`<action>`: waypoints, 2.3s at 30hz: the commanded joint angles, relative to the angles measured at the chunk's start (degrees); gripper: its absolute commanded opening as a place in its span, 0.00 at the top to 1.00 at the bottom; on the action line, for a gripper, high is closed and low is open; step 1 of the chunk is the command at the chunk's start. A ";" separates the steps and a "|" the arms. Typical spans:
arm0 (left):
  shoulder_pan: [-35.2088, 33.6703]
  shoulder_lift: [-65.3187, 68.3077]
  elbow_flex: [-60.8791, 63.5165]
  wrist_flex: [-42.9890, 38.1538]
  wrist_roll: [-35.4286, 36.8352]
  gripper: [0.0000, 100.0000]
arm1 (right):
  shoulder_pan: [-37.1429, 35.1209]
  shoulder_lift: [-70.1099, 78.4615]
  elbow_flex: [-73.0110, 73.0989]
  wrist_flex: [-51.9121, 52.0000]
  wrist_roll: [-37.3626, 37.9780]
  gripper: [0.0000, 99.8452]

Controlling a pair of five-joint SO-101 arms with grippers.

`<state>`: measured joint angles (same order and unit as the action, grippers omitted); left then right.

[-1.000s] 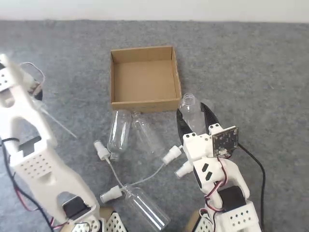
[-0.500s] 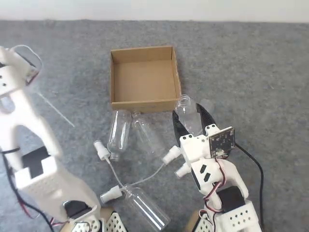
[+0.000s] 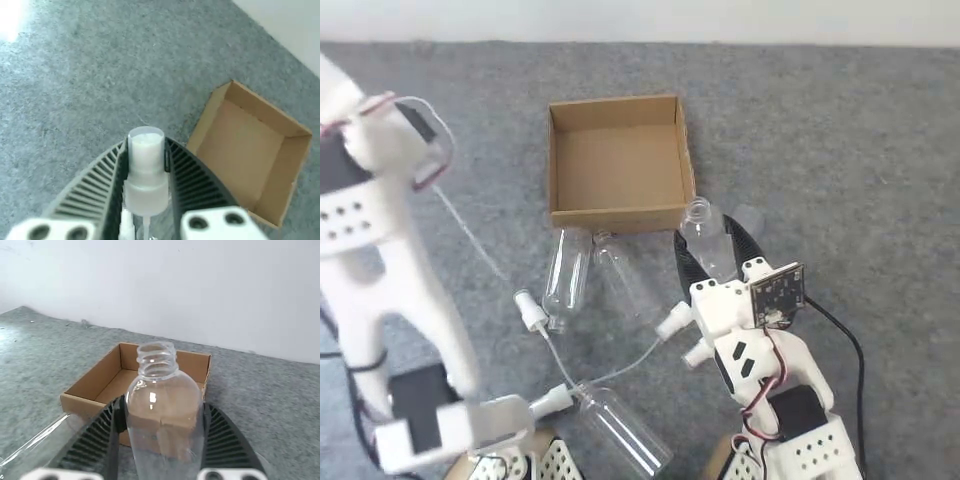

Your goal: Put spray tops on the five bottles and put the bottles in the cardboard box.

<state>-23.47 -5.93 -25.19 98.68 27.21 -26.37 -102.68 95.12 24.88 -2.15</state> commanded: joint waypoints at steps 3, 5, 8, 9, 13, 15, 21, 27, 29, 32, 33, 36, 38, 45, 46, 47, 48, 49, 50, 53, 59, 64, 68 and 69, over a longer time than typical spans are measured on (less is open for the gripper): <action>6.07 -12.57 6.81 -2.46 -0.18 0.99 | -0.31 -0.92 1.23 -1.36 0.88 0.92; 7.03 -15.21 9.36 -4.04 -0.09 0.99 | -0.31 -0.92 1.23 -1.36 0.88 0.92; 8.35 -18.73 13.85 -7.21 1.23 0.99 | -0.40 -0.84 1.23 -1.36 0.88 0.92; 8.70 -19.87 15.43 -8.44 2.46 0.99 | -0.48 -0.84 1.32 -1.36 0.88 0.92; 10.81 -25.05 20.62 -12.75 4.40 0.99 | -2.86 -0.66 1.32 -0.92 0.88 0.92; 12.13 -27.69 22.90 -14.59 4.40 0.99 | -3.65 -0.66 1.32 -0.84 0.88 0.92; 13.54 -34.02 31.25 -23.82 8.62 0.99 | -4.09 -0.66 1.32 -1.27 0.62 0.92; 14.15 -39.74 38.90 -30.33 8.97 0.99 | -9.45 -0.57 1.32 -0.75 0.53 0.93; 15.82 -41.76 41.45 -31.91 8.97 0.99 | -10.07 -0.57 1.32 -0.75 0.70 0.93; 18.64 -45.98 44.88 -34.02 8.97 0.99 | -10.24 -0.57 1.32 -0.75 0.62 0.92; 19.60 -47.47 46.11 -35.08 9.05 0.99 | -10.24 -0.57 1.32 -0.75 0.53 0.92; 20.84 -52.31 50.59 -38.59 12.31 0.99 | -12.18 -0.57 1.32 -0.66 0.70 0.92; 20.66 -55.38 54.37 -41.49 14.24 0.99 | -13.93 -0.48 1.32 0.57 0.88 0.92; 20.66 -66.46 65.98 -48.62 14.59 0.99 | -17.10 -0.48 1.32 1.89 0.97 0.92; 20.66 -67.87 67.21 -49.49 14.68 0.99 | -17.63 -0.48 1.32 2.59 0.97 0.92; 20.66 -69.27 68.26 -50.20 14.68 0.99 | -18.15 -0.48 1.32 3.03 1.23 0.92; 20.66 -70.51 69.32 -50.81 14.68 0.99 | -18.95 -0.48 1.32 3.21 2.46 0.93; 20.66 -71.65 70.11 -51.25 14.68 0.99 | -19.65 -0.48 1.32 3.30 4.04 0.93; 20.66 -72.70 70.90 -51.52 14.68 0.99 | -20.09 -0.48 1.32 3.47 5.10 0.93; 20.66 -75.25 71.78 -51.43 14.68 0.99 | -20.97 -0.48 1.32 4.70 6.15 0.93; 21.01 -78.77 71.87 -51.16 14.68 0.99 | -21.41 -0.48 1.32 4.79 6.33 0.93; 21.10 -78.86 72.48 -51.16 14.51 0.99 | -21.41 -0.48 1.32 4.88 6.33 0.93; 21.19 -79.12 74.42 -51.43 14.51 0.99 | -21.41 -0.48 1.32 4.88 6.33 0.93; 21.19 -79.03 74.68 -51.43 14.51 0.99 | -21.49 -0.48 1.32 4.88 6.33 0.93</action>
<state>-2.64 -84.44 49.19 48.84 41.36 -47.38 -102.68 95.12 29.45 3.30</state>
